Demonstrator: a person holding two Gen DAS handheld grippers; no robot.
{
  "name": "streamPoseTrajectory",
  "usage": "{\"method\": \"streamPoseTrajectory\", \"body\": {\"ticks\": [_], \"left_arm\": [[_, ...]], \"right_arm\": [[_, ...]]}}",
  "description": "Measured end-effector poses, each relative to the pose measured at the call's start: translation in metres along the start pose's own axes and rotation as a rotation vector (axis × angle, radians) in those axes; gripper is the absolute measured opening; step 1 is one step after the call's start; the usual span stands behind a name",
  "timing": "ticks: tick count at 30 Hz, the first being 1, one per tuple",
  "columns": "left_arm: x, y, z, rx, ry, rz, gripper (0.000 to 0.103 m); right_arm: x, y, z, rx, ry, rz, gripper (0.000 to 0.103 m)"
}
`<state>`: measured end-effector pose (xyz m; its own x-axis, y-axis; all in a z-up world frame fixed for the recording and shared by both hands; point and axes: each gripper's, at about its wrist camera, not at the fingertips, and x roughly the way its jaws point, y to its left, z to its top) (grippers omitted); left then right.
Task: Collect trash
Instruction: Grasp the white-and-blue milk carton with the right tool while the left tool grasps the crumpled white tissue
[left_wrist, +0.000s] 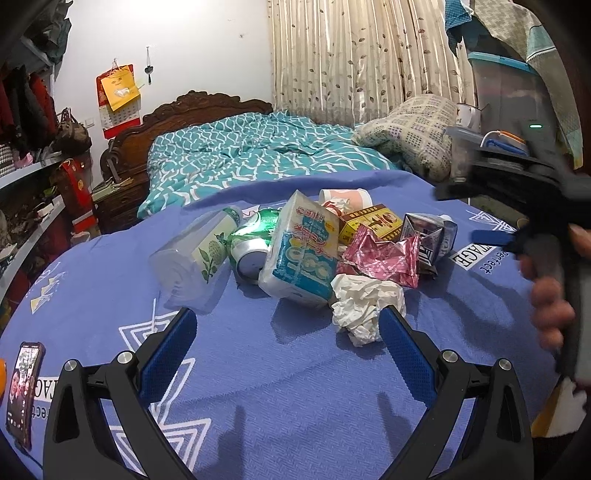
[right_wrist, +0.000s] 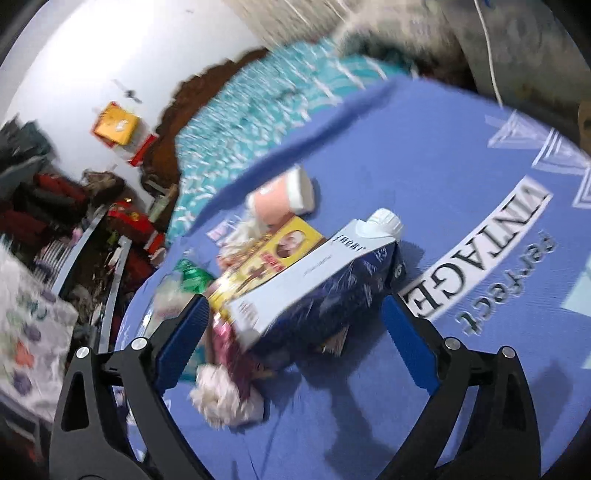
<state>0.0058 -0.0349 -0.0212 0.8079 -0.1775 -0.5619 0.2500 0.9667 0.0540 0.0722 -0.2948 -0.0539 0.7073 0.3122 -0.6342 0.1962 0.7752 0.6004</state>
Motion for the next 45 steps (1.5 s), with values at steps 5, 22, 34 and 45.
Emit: {"method": "streamPoseTrajectory", "body": {"ticks": [5, 22, 34, 45], "left_arm": [[-0.006, 0.002, -0.001, 0.007, -0.015, 0.004, 0.094], [0.008, 0.016, -0.005, -0.041, 0.033, -0.044, 0.094], [0.018, 0.009, -0.004, -0.044, 0.078, -0.076, 0.094], [0.010, 0.020, -0.006, -0.064, 0.066, -0.056, 0.094]], "right_arm": [[0.040, -0.008, 0.017, 0.133, 0.123, -0.047, 0.097], [-0.004, -0.020, 0.024, -0.056, 0.205, -0.051, 0.019], [-0.032, -0.020, 0.021, -0.025, 0.046, -0.015, 0.100], [0.059, 0.018, 0.012, -0.026, 0.183, -0.095, 0.090]]}}
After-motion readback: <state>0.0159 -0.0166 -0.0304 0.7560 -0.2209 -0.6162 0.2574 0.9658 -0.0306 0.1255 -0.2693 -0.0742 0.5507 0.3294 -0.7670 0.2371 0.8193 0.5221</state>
